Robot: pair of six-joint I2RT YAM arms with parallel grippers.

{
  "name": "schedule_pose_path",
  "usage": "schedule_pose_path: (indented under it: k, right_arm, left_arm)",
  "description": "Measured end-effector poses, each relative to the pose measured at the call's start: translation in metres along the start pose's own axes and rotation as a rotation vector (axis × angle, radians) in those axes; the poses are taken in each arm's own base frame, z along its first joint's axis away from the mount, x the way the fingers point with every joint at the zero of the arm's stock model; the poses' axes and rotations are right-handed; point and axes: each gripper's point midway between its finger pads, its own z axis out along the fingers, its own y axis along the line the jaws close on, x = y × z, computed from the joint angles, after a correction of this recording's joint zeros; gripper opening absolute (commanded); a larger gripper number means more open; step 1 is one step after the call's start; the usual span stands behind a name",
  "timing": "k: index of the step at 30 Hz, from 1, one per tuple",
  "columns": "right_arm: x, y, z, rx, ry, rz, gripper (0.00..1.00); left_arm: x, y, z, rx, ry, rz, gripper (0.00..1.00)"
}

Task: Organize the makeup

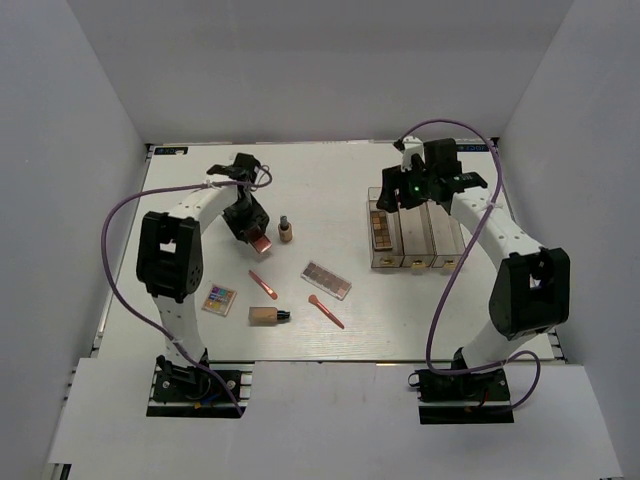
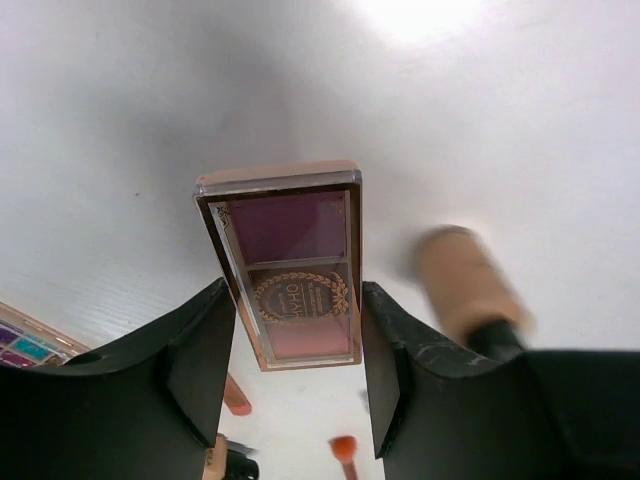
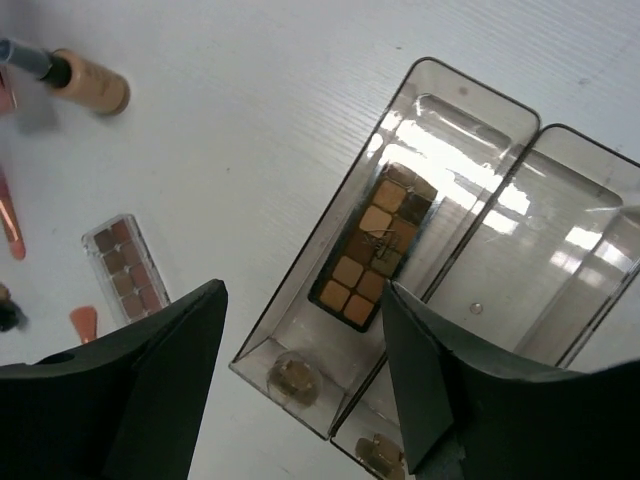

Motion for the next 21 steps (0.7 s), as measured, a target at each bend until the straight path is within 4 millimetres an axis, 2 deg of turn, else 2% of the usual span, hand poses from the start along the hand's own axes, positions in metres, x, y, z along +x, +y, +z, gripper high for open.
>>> schedule_pose_path:
  k: [3,4,7,9,12,15,18,21]
  right_arm:
    - [0.004,0.010,-0.004,-0.062,-0.001,-0.040,0.51]
    - [0.005,0.012,-0.006,-0.080,-0.003,-0.050,0.34]
    - [0.006,0.018,-0.011,-0.119,-0.010,-0.074,0.00]
    - [0.007,0.020,-0.013,-0.132,-0.013,-0.088,0.00]
    - [0.008,0.018,-0.013,-0.127,-0.009,-0.097,0.00]
    - [0.008,0.010,-0.013,-0.076,-0.004,-0.096,0.00]
    - [0.007,-0.007,-0.016,0.018,-0.003,-0.083,0.00]
    - [0.004,-0.023,-0.025,0.108,-0.018,-0.070,0.00]
  left_arm:
    - [-0.028,-0.022,-0.040,0.103,-0.100,0.019,0.16]
    - [-0.037,-0.030,-0.057,0.150,-0.139,0.028,0.16]
    - [-0.051,-0.059,-0.106,0.346,-0.215,0.074,0.15]
    - [-0.050,-0.083,-0.135,0.495,-0.236,0.132,0.15]
    - [-0.036,-0.133,-0.166,0.700,-0.229,0.254,0.15]
    - [-0.012,-0.190,-0.182,0.854,-0.196,0.382,0.16]
    - [0.022,-0.235,-0.178,0.950,-0.138,0.480,0.17]
    - [0.058,-0.260,-0.161,0.986,-0.071,0.540,0.18]
